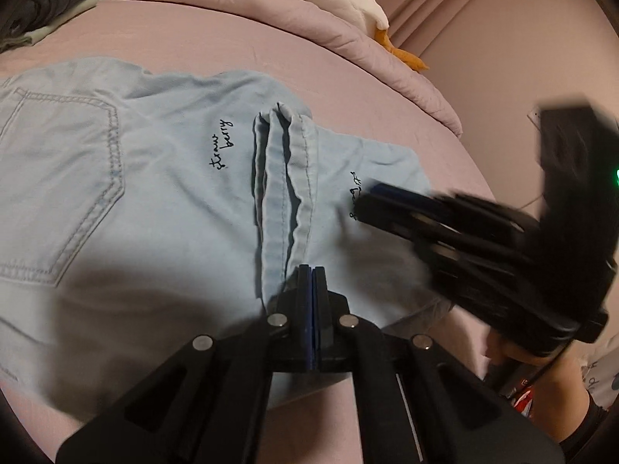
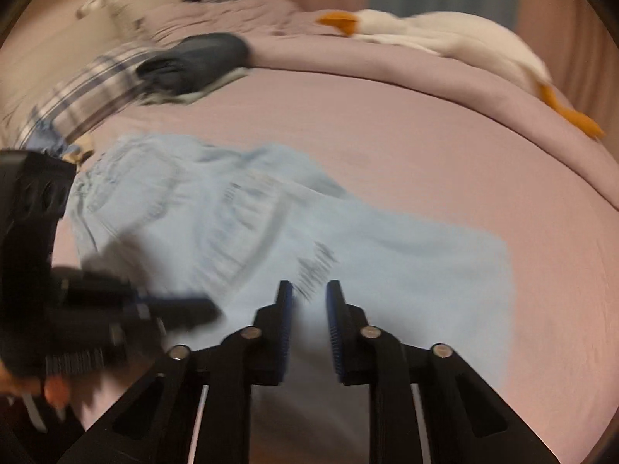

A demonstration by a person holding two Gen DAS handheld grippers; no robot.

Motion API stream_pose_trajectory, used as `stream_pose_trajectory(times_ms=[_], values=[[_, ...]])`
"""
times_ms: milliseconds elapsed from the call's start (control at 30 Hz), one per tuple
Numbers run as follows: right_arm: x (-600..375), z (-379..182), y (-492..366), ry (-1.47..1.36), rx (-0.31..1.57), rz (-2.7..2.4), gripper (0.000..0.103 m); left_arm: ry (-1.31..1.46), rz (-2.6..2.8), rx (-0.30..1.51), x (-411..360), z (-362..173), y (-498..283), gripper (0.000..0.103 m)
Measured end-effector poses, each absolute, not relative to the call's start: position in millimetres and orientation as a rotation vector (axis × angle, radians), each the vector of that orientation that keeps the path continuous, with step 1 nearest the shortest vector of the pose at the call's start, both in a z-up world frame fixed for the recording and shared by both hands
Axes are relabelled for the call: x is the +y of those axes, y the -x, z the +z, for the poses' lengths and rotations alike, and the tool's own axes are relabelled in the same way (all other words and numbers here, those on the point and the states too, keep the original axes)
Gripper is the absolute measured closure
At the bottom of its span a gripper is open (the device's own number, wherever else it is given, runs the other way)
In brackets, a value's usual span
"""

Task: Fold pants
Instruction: 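Grasp the folded leg edge with the left tool and straighten it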

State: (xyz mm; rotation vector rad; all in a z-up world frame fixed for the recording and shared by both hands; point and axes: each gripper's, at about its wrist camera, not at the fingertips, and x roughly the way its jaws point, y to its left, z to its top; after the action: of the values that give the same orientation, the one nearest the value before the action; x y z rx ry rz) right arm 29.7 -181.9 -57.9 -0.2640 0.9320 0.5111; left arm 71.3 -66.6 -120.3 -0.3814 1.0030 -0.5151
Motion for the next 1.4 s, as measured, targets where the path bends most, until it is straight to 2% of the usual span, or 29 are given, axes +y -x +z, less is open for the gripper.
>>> stream_pose_trajectory(times_ms=[67, 100, 267, 367, 433, 567, 733, 800, 900, 933, 967, 1000, 1033, 1067, 1100, 1133, 1167, 1233, 1300, 1400], values=[[-157.1, -67.9, -45.3, 0.313, 0.941, 0.557, 0.089, 0.384, -0.529, 1.006, -63.3, -121.8, -68.2, 0.1], [-144.9, -75.4, -56.3, 0.331, 0.96, 0.573, 0.095, 0.393, -0.531, 1.009, -61.2, -122.8, -67.9, 0.1], [-116.3, -84.6, -69.0, 0.342, 1.003, 0.604, 0.096, 0.412, -0.518, 1.007, -50.6, -126.3, -68.5, 0.099], [-142.7, -74.4, -73.1, 0.164, 1.044, 0.621, 0.098, 0.407, -0.517, 1.011, -48.0, -125.9, -60.9, 0.099], [-166.0, -53.6, -66.4, 0.049, 0.977, 0.594, 0.098, 0.39, -0.508, 1.005, -50.2, -124.7, -58.8, 0.099], [-189.4, -45.3, -37.7, 0.118, 0.982, 0.497, 0.098, 0.37, -0.499, 1.005, -47.5, -124.0, -57.3, 0.099], [-227.5, -72.4, 48.2, 0.252, 1.039, 0.417, 0.098, 0.324, -0.459, 1.012, -47.0, -134.2, -80.1, 0.099], [-238.4, -68.3, 80.1, 0.239, 0.98, 0.41, 0.098, 0.362, -0.473, 1.025, -40.9, -136.8, -84.4, 0.099], [-251.3, -66.5, 94.5, 0.185, 1.071, 0.374, 0.098, 0.394, -0.449, 1.033, -26.9, -129.7, -74.6, 0.099], [-255.6, -61.3, 101.7, 0.16, 1.058, 0.369, 0.098, 0.421, -0.453, 1.03, -19.6, -126.7, -67.8, 0.091], [-252.3, -56.3, 104.3, 0.142, 1.043, 0.373, 0.098, 0.447, -0.456, 1.02, -10.1, -123.5, -59.1, 0.078], [-253.8, -49.4, 110.4, 0.112, 1.017, 0.386, 0.098, 0.474, -0.451, 0.997, 4.1, -119.2, -47.3, 0.071], [-256.3, -43.6, 115.2, 0.081, 0.992, 0.401, 0.098, 0.498, -0.438, 0.977, 16.2, -116.2, -37.9, 0.057], [-256.0, -39.0, 117.5, 0.053, 0.972, 0.421, 0.097, 0.531, -0.416, 0.954, 31.3, -113.8, -27.6, 0.049], [-254.9, -34.7, 118.2, 0.03, 0.954, 0.438, 0.097, 0.586, -0.392, 0.93, 52.6, -112.2, -14.4, 0.048], [-252.2, -31.5, 118.7, 0.014, 0.939, 0.454, 0.097, 0.611, -0.373, 0.925, 62.0, -111.8, -10.5, 0.043], [-246.6, -28.7, 118.0, -0.002, 0.924, 0.474, 0.097, 0.635, -0.326, 0.923, 76.7, -112.3, -1.3, 0.033], [-227.7, -30.4, 111.6, -0.022, 0.921, 0.508, 0.094, 0.681, -0.195, 0.909, 104.9, -116.5, 7.8, 0.027], [-210.7, -38.1, 110.3, -0.022, 0.931, 0.538, 0.085, 0.765, -0.141, 0.909, 128.0, -123.7, 15.1, 0.028], [-187.0, -42.4, 109.3, -0.018, 0.942, 0.604, 0.085, 0.872, -0.114, 0.879, 151.2, -129.6, 21.4, 0.028]])
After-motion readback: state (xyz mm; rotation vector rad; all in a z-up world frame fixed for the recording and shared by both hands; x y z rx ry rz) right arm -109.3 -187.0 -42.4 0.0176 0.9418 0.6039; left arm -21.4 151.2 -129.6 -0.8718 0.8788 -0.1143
